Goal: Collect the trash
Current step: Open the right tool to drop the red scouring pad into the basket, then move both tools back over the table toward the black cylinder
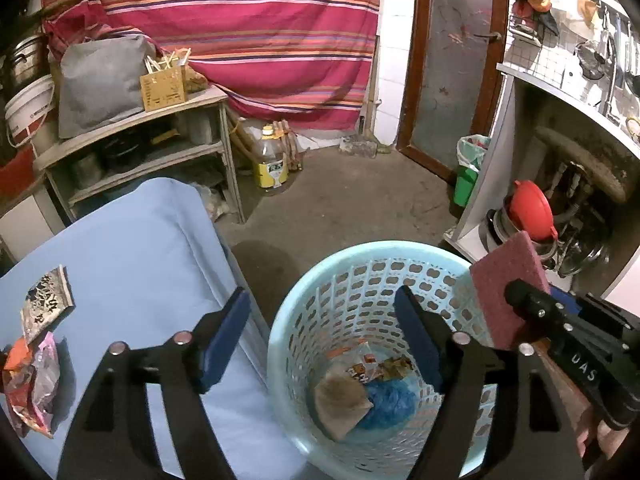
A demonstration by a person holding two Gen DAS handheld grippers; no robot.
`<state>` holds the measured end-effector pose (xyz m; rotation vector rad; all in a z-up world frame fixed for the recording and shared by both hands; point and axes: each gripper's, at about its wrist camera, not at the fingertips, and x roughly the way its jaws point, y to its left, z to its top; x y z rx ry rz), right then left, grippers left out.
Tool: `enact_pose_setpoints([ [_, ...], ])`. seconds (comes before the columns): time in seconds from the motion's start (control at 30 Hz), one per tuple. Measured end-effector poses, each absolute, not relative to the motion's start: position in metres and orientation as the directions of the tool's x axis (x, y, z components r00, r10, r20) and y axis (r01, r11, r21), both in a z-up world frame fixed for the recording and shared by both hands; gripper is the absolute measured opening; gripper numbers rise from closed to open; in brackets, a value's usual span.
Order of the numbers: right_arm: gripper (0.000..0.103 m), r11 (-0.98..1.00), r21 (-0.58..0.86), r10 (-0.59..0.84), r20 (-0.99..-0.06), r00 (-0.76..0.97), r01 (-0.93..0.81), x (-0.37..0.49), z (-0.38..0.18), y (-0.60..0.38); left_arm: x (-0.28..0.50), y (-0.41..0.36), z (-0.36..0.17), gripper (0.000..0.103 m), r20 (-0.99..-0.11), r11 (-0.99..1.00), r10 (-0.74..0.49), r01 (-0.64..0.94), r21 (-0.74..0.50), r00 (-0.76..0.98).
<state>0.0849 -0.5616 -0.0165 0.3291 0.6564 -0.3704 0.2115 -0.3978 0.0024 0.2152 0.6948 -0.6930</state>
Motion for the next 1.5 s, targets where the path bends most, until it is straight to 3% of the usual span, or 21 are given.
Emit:
enact_pose_setpoints([
  [0.37,0.018,0.892,0.183,-0.208,-0.645,0.735,0.413,0.092,-0.018,-0.556,0.221,-0.362,0.023,0.083,-0.636,0.802,-0.486,0.595,-0.052,0.599],
  [0.43,0.037,0.892,0.186,-0.208,-0.641,0.739,0.412,0.093,-0.017,-0.554,0.222,-0.353,0.026,0.086,-0.634,0.81,-0.478,0.584,-0.052,0.608],
  [0.47,0.057,0.89,0.191,-0.209,-0.636,0.743,0.414,0.093,-0.015,-0.553,0.222,-0.35,0.027,0.086,-0.632,0.815,-0.474,0.578,-0.05,0.613],
  [0.5,0.065,0.888,0.196,-0.212,-0.63,0.747,0.417,0.093,-0.014,-0.552,0.222,-0.345,0.029,0.087,-0.629,0.82,-0.469,0.571,-0.049,0.62],
  [0.57,0.067,0.886,0.199,-0.214,-0.625,0.75,0.419,0.092,-0.013,-0.549,0.223,-0.335,0.031,0.087,-0.628,0.829,-0.459,0.558,-0.049,0.628],
  [0.67,0.089,0.886,0.164,-0.245,-0.627,0.74,0.433,0.096,-0.011,-0.541,0.224,-0.322,0.036,0.087,-0.624,0.841,-0.447,0.539,-0.049,0.641],
  [0.77,0.099,0.883,0.121,-0.291,-0.616,0.732,0.453,0.099,-0.007,-0.529,0.224,-0.305,0.04,0.09,-0.618,0.852,-0.43,0.521,-0.038,0.658],
  [0.97,0.099,0.884,0.117,-0.296,-0.608,0.737,0.452,0.111,-0.005,-0.51,0.229,-0.264,0.043,0.09,-0.617,0.874,-0.389,0.485,-0.014,0.684],
  [1.3,0.099,0.917,0.15,-0.207,-0.612,0.763,0.37,0.156,-0.005,-0.438,0.26,-0.139,0.032,0.096,-0.609,0.957,-0.22,0.29,0.017,0.762],
  [1.5,0.099,0.941,0.075,-0.213,-0.626,0.75,0.331,0.19,-0.008,-0.386,0.285,-0.079,0.006,0.096,-0.644,0.981,-0.133,0.193,0.023,0.753],
])
